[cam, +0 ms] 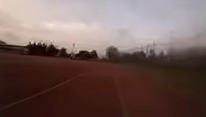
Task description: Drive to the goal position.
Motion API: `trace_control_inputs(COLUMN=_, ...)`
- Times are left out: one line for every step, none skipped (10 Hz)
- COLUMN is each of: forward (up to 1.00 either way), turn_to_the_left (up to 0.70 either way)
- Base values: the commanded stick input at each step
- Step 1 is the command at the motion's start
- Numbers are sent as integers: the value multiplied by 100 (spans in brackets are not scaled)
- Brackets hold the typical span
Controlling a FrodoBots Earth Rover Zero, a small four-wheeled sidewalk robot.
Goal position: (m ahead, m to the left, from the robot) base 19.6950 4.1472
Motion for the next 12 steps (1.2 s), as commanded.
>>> trace_control_inputs(forward=70, turn_to_the_left=0)
trace_control_inputs(forward=70, turn_to_the_left=0)
trace_control_inputs(forward=70, turn_to_the_left=0)
trace_control_inputs(forward=70, turn_to_the_left=0)
trace_control_inputs(forward=70, turn_to_the_left=0)
trace_control_inputs(forward=70, turn_to_the_left=0)
trace_control_inputs(forward=70, turn_to_the_left=0)
trace_control_inputs(forward=70, turn_to_the_left=-25)
trace_control_inputs(forward=70, turn_to_the_left=-12)
trace_control_inputs(forward=70, turn_to_the_left=-3)
trace_control_inputs(forward=70, turn_to_the_left=0)
trace_control_inputs(forward=70, turn_to_the_left=0)
